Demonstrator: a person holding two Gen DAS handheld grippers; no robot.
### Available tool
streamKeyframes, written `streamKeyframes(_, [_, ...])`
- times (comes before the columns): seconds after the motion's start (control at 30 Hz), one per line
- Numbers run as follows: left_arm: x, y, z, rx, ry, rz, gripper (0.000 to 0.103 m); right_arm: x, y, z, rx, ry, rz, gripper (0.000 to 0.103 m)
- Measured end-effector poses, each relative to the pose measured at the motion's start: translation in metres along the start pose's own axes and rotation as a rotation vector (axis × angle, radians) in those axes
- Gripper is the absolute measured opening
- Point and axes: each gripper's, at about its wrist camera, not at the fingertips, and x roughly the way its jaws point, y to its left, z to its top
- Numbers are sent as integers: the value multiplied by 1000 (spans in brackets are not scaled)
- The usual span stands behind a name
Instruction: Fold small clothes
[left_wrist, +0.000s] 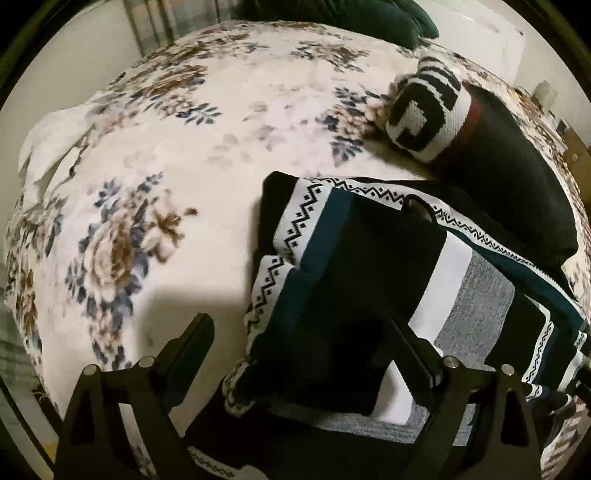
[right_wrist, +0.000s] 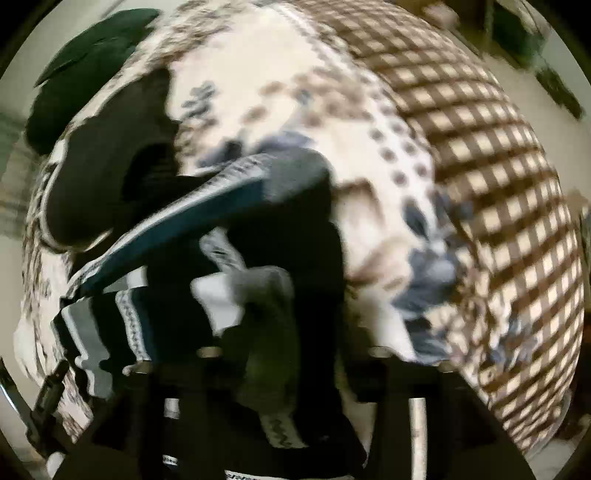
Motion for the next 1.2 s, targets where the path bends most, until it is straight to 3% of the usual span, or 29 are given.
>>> streamKeyframes(0.13, [-13,-12,3,32,-17,-23,93,-27,-2,-14,85,-58,78,51])
streamKeyframes(0.3, [-19,-64,-1,141,1,-91,93,-15,15,-35,185,-11,160,51])
streamKeyframes(0.4, [-13,-97,-1,229,-18,-91,93,4,32,-37,120,-9,78,51])
streamKeyframes(0.43, [-6,-107,-3,269,-9,-77,93,12,39,-37,64,1,12,50])
streamKeyframes(0.57, [29,-122,-33,398,114,-38,93,21,45,-56,-106,46,-131,46])
streamKeyframes(0.63, [28,-115,-45,416,121,-43,94,19,40,-65,-142,68,-183,46])
streamKeyframes(0.7, [21,-107,-48,406,128,-60,94,11,29,-66,-108,80,-127,46])
streamKeyframes(0.8, [10,-101,-41,386,126,-66,93,-9,18,-54,-49,16,-49,48])
streamKeyframes(0.9, [1,-106,-26,377,81,-73,93,-14,17,-33,-53,-57,-57,48])
streamKeyframes(1.0, [7,-118,-13,385,64,-67,93,6,18,-10,-57,-54,-72,48])
streamKeyframes(1.03, [11,-122,-10,387,65,-63,93,13,21,-6,-64,-42,-72,47])
streamKeyframes(1.1, [19,-126,-5,389,80,-60,93,20,28,-3,-94,-40,-68,18])
streamKeyframes(1.13, [17,-124,-6,384,85,-64,93,17,34,-5,-123,-57,-88,10])
streamKeyframes(1.2, [12,-122,-2,365,67,-79,93,6,42,-6,-153,-110,-104,7])
